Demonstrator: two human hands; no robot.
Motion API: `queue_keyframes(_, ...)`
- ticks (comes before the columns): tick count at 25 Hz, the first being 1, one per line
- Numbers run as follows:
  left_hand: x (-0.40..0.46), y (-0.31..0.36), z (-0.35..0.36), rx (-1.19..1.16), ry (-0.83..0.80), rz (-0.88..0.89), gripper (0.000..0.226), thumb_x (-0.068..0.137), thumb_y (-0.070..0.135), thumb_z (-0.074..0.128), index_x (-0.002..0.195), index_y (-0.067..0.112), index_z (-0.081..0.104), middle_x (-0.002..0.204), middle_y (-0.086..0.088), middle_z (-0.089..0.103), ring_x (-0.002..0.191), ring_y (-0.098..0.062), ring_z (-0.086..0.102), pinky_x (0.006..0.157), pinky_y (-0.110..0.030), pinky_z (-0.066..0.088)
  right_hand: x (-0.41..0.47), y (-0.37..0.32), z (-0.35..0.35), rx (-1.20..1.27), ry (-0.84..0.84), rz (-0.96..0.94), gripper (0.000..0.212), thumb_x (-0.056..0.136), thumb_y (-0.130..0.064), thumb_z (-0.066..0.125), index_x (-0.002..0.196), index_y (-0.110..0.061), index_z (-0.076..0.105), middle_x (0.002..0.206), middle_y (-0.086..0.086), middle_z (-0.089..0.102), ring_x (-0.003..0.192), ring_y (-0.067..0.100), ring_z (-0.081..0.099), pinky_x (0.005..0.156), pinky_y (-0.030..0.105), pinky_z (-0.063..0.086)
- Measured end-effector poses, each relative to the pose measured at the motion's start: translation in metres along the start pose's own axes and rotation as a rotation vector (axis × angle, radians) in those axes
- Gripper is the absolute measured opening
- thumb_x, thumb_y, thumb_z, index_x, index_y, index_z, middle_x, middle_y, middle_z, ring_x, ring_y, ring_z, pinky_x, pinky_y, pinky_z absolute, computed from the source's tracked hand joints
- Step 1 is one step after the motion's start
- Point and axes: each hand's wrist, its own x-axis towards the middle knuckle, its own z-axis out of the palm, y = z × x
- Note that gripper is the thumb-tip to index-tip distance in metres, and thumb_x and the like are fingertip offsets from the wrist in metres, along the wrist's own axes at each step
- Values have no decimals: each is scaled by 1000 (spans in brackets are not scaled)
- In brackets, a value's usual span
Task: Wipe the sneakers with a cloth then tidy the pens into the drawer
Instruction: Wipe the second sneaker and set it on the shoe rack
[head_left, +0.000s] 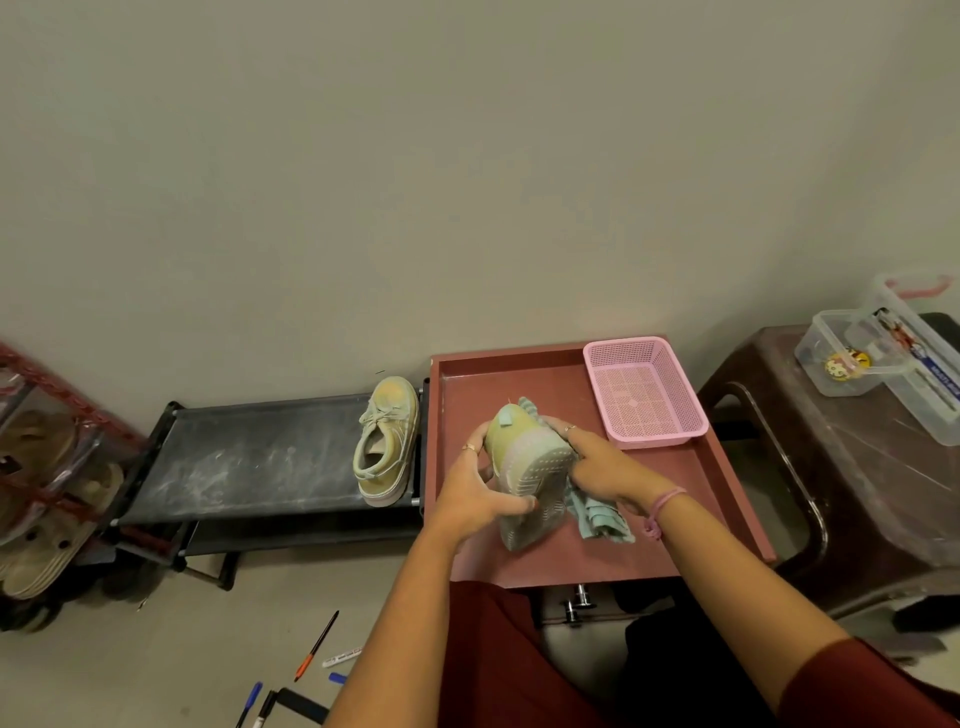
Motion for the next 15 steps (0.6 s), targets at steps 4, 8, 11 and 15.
queue_keyframes(4,4,-2,2,15,-15,2,94,62,-11,82,131,33,37,120,10,57,104,-7,61,79,-22,56,-7,-29,-5,-456,31,-208,80,78,15,40,149,-21,28,155,-3,26,143,16,23,116,27,20)
queue_keyframes(8,2,0,7,14,-15,-10,82,65,-12,80,123,29,39,109,14,59,87,9,64,71,-15,52,-15,-23,16,-1106,219,-596,61,81,0,52,140,-15,45,145,4,45,127,38,47,96,42,49)
queue_keyframes(11,1,-4,7,-23,24,-22,81,63,-12,81,121,27,41,109,12,60,88,9,65,73,-16,53,-2,-2,2,-952,176,-648,64,81,1,38,140,-22,44,147,-2,43,130,29,45,102,41,44)
queue_keyframes(15,-3,-7,5,-40,55,-28,99,60,-9,84,136,30,35,119,19,52,109,-8,61,90,-35,56,-17,23,11,-294,183,-366,80,79,10,40,143,-37,30,148,-14,35,134,1,34,114,31,30)
